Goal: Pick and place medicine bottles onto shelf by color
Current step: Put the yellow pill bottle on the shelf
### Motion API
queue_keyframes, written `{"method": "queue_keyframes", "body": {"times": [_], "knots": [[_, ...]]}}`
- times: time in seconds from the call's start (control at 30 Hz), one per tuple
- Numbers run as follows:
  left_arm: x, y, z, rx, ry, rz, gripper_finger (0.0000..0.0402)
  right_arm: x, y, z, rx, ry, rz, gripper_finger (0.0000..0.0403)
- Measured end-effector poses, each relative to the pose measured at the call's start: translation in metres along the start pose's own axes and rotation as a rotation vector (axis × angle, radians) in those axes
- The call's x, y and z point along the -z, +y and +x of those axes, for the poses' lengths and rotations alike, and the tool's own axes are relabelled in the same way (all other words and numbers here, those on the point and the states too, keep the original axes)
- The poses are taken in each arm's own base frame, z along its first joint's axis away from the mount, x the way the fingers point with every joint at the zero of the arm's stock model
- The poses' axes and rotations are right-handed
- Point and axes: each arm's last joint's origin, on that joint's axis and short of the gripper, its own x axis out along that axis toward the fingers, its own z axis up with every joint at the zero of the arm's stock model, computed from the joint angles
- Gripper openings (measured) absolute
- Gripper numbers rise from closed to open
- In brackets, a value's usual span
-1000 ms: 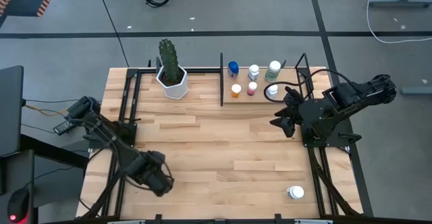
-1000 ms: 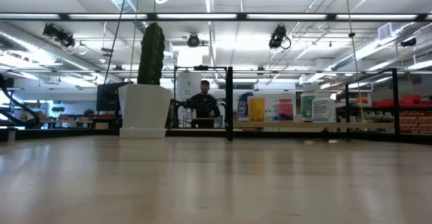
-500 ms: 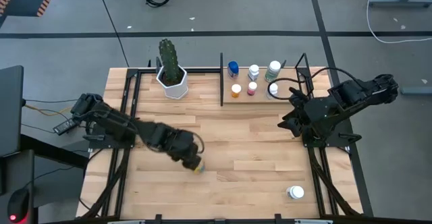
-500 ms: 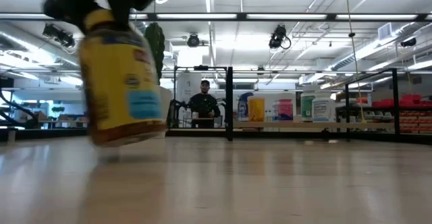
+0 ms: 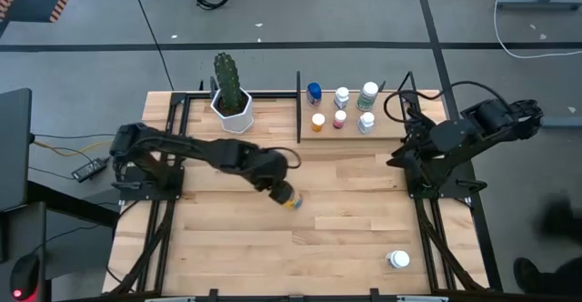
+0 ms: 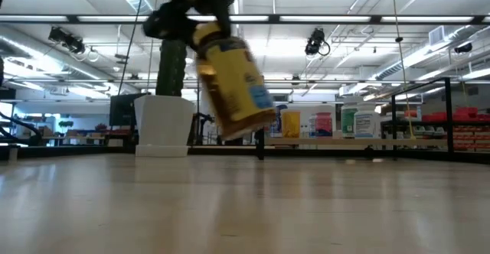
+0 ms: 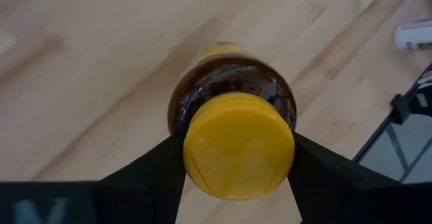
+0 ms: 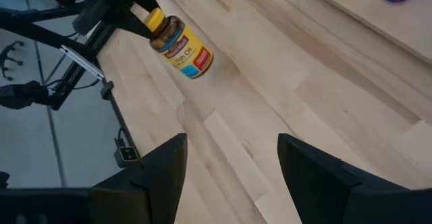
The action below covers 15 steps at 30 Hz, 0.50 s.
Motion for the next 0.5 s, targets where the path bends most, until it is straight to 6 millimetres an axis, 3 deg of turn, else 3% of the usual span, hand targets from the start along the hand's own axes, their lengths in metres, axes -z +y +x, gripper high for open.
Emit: {"method": "queue_keyframes", "body": {"times": [0.2, 0.5], "knots": [[-0.037, -0.027, 0.022, -0.080, 0.045, 0.115, 0.0228, 0.001, -0.004, -0.003, 0.015, 0.008, -0.005, 0.0237], [-0.098, -0.058, 0.041, -0.041, -0.007, 0.179, 0.0231, 0.004, -0.007, -0.008, -0.029, 0.056, -0.001, 0.0237]]}}
